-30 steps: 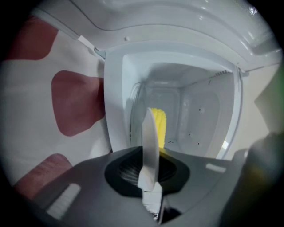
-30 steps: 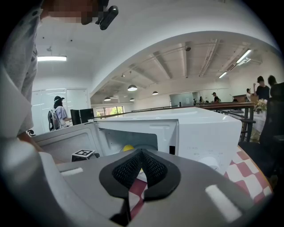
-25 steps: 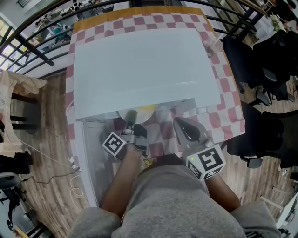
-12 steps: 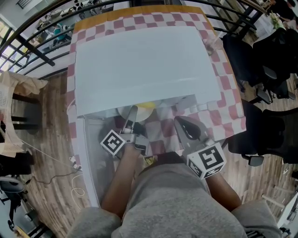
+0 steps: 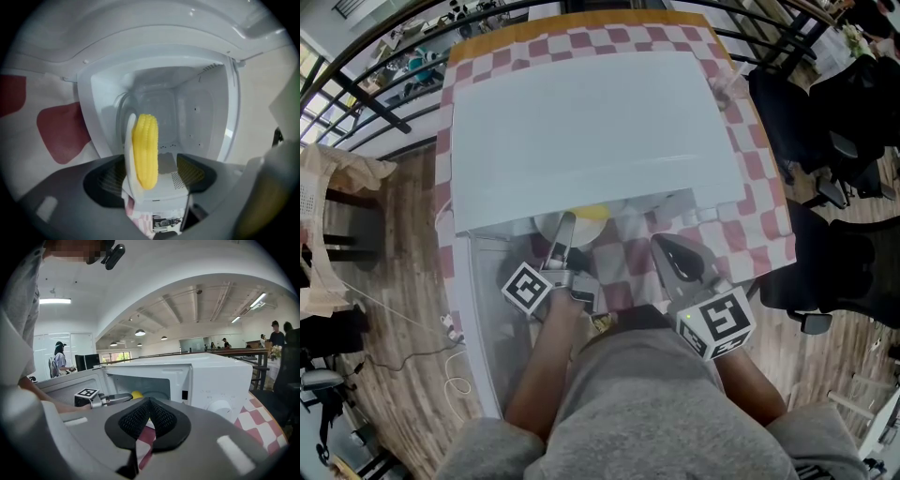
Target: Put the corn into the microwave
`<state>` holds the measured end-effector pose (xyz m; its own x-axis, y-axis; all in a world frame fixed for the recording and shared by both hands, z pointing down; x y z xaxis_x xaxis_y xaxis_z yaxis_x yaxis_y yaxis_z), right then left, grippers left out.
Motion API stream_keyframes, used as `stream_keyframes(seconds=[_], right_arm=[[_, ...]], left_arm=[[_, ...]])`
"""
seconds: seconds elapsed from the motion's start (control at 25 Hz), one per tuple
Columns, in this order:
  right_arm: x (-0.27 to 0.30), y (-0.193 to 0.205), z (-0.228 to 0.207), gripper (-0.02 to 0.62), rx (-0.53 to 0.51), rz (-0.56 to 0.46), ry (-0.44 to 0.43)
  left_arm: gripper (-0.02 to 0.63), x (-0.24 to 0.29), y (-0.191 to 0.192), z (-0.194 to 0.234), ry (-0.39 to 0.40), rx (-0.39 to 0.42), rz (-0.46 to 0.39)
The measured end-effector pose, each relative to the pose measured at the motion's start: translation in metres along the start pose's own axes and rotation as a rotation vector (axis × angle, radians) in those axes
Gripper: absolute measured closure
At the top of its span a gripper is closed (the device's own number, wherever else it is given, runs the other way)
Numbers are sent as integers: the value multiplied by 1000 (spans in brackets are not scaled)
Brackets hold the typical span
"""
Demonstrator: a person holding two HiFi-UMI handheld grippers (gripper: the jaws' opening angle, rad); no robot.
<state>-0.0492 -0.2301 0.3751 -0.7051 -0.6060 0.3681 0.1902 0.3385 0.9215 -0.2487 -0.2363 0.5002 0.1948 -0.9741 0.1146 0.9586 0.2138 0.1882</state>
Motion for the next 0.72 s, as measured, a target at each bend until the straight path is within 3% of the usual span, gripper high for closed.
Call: stream_keyframes(seconds=[0.24, 0.4, 0.72], right_arm=[[2, -1, -1, 598, 0, 0, -6], [6, -1, -2, 598, 0, -7, -15], [8, -1, -2, 598, -9, -5, -21]], left_arm=[[264, 3, 0, 2, -42, 36, -5], [218, 8, 2, -4, -35, 45, -8], [182, 1, 16, -2, -24, 101, 136]])
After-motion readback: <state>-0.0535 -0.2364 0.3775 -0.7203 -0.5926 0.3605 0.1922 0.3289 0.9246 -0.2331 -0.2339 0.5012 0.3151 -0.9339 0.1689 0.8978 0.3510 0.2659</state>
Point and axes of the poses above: the fingertips, and each gripper's own axes: x forward along the fingers, z to its left, y out of its underside, the point moved 4 cm from there along -x, backward along the fingers, and after that the axes turned 1 degree about x, right-handed, at the moved point
